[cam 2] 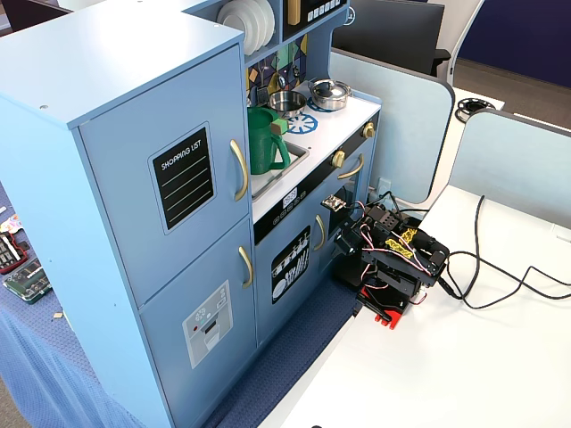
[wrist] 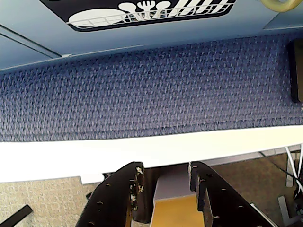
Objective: Open the left cabinet door
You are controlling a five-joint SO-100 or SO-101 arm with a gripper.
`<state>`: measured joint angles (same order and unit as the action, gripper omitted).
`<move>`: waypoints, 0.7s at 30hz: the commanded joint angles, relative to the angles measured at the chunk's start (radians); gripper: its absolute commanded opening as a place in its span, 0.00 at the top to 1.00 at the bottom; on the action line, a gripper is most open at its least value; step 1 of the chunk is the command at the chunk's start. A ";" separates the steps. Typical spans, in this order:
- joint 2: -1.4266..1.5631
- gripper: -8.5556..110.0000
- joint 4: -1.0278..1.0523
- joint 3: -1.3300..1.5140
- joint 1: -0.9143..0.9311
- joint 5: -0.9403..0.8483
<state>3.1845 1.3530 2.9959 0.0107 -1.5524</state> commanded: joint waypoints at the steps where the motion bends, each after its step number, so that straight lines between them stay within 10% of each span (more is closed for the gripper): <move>1: -0.006 0.89 0.179 0.002 0.000 0.038; 21: -0.006 0.85 0.178 0.002 -0.121 0.048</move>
<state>3.1845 1.3514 2.9959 -0.0614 -1.5463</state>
